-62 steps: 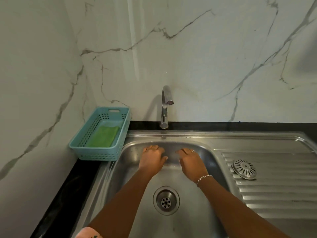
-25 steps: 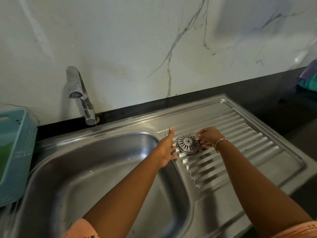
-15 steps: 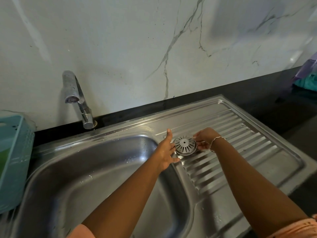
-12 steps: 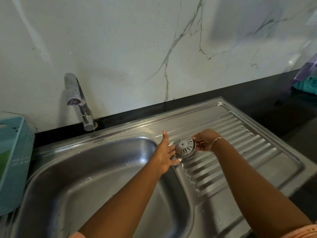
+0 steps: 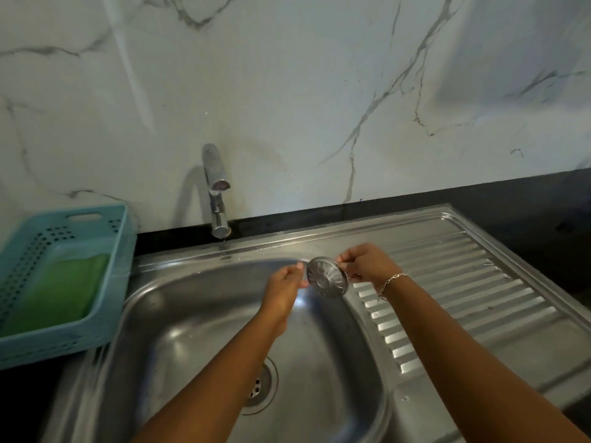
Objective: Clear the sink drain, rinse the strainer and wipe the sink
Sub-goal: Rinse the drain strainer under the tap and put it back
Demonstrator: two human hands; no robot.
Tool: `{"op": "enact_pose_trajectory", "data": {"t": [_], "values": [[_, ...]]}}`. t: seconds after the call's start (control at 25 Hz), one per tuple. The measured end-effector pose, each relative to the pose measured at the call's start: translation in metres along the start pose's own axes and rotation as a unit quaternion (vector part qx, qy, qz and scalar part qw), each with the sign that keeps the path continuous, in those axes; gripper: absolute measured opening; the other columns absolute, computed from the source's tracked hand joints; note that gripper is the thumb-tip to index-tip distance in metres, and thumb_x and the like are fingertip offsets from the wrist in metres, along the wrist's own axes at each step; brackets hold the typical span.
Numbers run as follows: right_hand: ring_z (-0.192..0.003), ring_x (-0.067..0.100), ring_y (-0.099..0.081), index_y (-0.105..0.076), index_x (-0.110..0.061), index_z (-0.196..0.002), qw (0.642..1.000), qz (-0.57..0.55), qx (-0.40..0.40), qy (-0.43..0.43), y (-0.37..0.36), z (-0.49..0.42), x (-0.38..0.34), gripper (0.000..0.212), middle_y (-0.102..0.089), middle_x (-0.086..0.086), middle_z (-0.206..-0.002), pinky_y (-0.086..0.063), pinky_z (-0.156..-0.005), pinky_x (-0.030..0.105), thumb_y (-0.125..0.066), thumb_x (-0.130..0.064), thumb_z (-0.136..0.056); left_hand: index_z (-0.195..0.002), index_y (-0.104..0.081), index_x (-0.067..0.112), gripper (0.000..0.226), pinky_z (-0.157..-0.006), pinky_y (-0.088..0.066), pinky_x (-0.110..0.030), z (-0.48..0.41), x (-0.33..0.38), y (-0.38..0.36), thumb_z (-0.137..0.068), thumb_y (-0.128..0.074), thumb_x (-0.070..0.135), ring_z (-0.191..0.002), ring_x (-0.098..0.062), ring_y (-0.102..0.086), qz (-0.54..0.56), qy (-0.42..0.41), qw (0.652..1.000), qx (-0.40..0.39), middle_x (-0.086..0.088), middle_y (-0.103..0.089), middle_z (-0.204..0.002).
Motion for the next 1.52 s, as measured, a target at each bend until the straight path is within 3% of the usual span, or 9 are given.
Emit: {"op": "enact_pose_trajectory", "data": {"t": [0.12, 0.24, 0.32, 0.48, 0.6, 0.8, 1.0, 1.2, 1.52], "values": [[-0.055, 0.01, -0.05, -0.065, 0.015, -0.092, 0.992, 0.065, -0.061, 0.091, -0.03, 0.002, -0.015, 0.018, -0.057, 0.004, -0.063, -0.043, -0.051, 0.015, -0.052, 0.018, -0.08, -0.12, -0.058, 0.006, 0.03, -0.095, -0.047, -0.035, 0.009, 0.004, 0.036, -0.092, -0.051, 0.013, -0.107, -0.028, -0.059, -0.151, -0.131, 0.978, 0.058, -0.018, -0.063, -0.12], [-0.049, -0.002, -0.055, -0.067, 0.013, -0.091, 0.971, 0.101, -0.14, 0.167, -0.059, 0.002, -0.026, 0.016, -0.059, -0.002, -0.064, -0.044, -0.05, 0.006, -0.054, 0.015, -0.081, -0.104, -0.068, 0.008, 0.02, -0.081, -0.041, -0.02, 0.017, 0.0, 0.07, -0.087, -0.058, 0.009, -0.1, -0.026, -0.061, -0.241, -0.182, 0.946, 0.114, -0.015, -0.066, -0.105], [-0.05, -0.005, -0.056, -0.067, 0.012, -0.093, 0.961, 0.096, -0.185, 0.181, -0.079, -0.001, -0.03, 0.016, -0.061, -0.003, -0.063, -0.045, -0.054, 0.005, -0.056, 0.013, -0.081, -0.093, -0.071, 0.005, 0.014, -0.071, -0.038, -0.018, 0.022, -0.006, 0.093, -0.084, -0.061, 0.008, -0.095, -0.027, -0.06, -0.23, -0.174, 0.948, 0.133, -0.012, -0.063, -0.094], [-0.054, -0.005, -0.058, -0.067, 0.012, -0.094, 0.948, 0.072, -0.249, 0.186, -0.115, -0.013, -0.041, 0.016, -0.066, -0.014, -0.058, -0.046, -0.054, 0.006, -0.06, 0.012, -0.08, -0.084, -0.071, -0.002, 0.009, -0.083, -0.048, -0.031, 0.029, -0.016, 0.124, -0.08, -0.064, -0.001, -0.088, -0.03, -0.063, -0.157, -0.139, 0.968, 0.14, -0.022, -0.07, -0.092], [-0.059, 0.007, -0.053, -0.066, 0.012, -0.096, 0.972, -0.015, -0.178, 0.155, -0.135, -0.038, -0.062, 0.017, -0.062, 0.003, -0.067, -0.047, -0.052, 0.011, -0.062, 0.009, -0.08, -0.081, -0.072, -0.002, 0.007, -0.076, -0.048, -0.03, 0.029, -0.024, 0.143, -0.079, -0.066, 0.0, -0.079, -0.024, -0.063, -0.157, -0.123, 0.962, 0.186, -0.022, -0.072, -0.088], [-0.054, 0.012, -0.05, -0.068, 0.002, -0.091, 0.985, -0.132, -0.065, 0.093, -0.16, -0.083, -0.101, 0.012, -0.06, 0.005, -0.065, -0.047, -0.048, 0.013, -0.066, 0.003, -0.079, -0.078, -0.072, -0.002, 0.007, -0.063, -0.044, -0.019, 0.025, -0.038, 0.157, -0.079, -0.066, 0.001, -0.072, -0.017, -0.06, -0.169, -0.09, 0.959, 0.208, -0.019, -0.071, -0.082], [-0.07, 0.024, -0.057, -0.07, 0.004, -0.088, 0.987, -0.127, -0.014, 0.098, -0.179, -0.108, -0.111, 0.013, -0.064, 0.015, -0.077, -0.053, -0.067, 0.031, -0.071, -0.004, -0.078, -0.078, -0.072, -0.002, 0.008, -0.062, -0.041, -0.016, 0.022, -0.051, 0.158, -0.079, -0.065, 0.001, -0.061, -0.005, -0.055, -0.162, -0.063, 0.965, 0.196, -0.003, -0.064, -0.067], [-0.073, 0.027, -0.059, -0.069, 0.003, -0.089, 0.974, -0.183, 0.038, 0.127, -0.182, -0.106, -0.102, 0.012, -0.064, 0.015, -0.08, -0.055, -0.078, 0.042, -0.07, -0.002, -0.078, -0.079, -0.072, -0.002, 0.008, -0.072, -0.044, -0.023, 0.021, -0.06, 0.159, -0.079, -0.065, 0.002, -0.071, -0.013, -0.058, -0.151, -0.044, 0.968, 0.197, -0.019, -0.072, -0.084], [-0.089, 0.037, -0.066, -0.071, 0.004, -0.089, 0.973, -0.018, 0.023, 0.229, -0.189, -0.104, -0.124, 0.011, -0.072, 0.023, -0.094, -0.055, -0.086, 0.044, -0.067, -0.001, -0.08, -0.085, -0.072, -0.002, 0.011, -0.072, -0.042, -0.02, 0.017, -0.058, 0.16, -0.081, -0.062, 0.002, -0.064, -0.006, -0.055, -0.17, -0.027, 0.966, 0.196, -0.023, -0.072, -0.092]]}}
Point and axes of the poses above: each hand's wrist, its own z-axis away from the middle knuckle, its own y-axis out of the back of the hand, x = y × z, the point moved 3 cm from there along -z, towards the middle knuckle
